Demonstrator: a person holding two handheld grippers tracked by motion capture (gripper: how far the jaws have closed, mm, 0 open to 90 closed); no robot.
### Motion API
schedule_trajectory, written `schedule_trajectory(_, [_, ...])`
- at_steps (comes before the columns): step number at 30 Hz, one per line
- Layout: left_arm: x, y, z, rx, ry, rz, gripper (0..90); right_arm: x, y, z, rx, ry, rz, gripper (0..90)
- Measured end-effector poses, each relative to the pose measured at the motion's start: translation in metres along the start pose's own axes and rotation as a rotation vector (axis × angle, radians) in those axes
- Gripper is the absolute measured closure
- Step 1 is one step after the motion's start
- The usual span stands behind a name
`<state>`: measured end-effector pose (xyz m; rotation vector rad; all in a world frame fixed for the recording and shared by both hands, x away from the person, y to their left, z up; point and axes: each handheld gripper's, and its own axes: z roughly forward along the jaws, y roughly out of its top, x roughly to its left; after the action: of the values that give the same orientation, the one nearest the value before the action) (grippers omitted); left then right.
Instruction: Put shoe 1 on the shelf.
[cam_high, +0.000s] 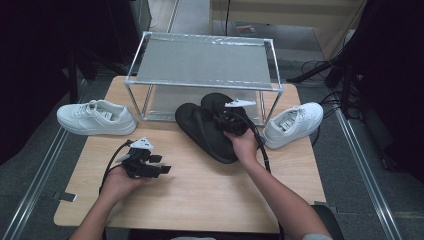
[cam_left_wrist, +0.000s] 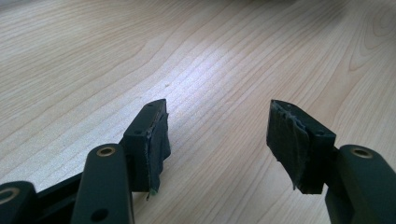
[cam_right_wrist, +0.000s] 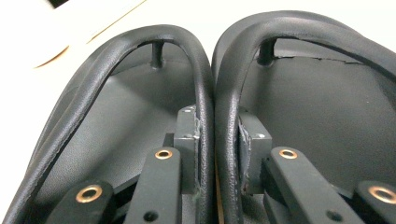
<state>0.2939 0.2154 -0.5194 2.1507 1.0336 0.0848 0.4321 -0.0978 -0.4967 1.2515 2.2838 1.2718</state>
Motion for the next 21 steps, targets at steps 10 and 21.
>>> schedule_trajectory(10, [-0.001, 0.001, 0.000, -0.004, 0.000, 0.005, 39.4, -0.012, 0.005, 0.016, 0.009, -0.045, 0.018, 74.0])
schedule_trajectory(21, [-0.006, 0.004, -0.001, -0.018, -0.021, 0.009, 39.5, -0.013, 0.010, 0.027, 0.007, -0.056, 0.001, 72.8])
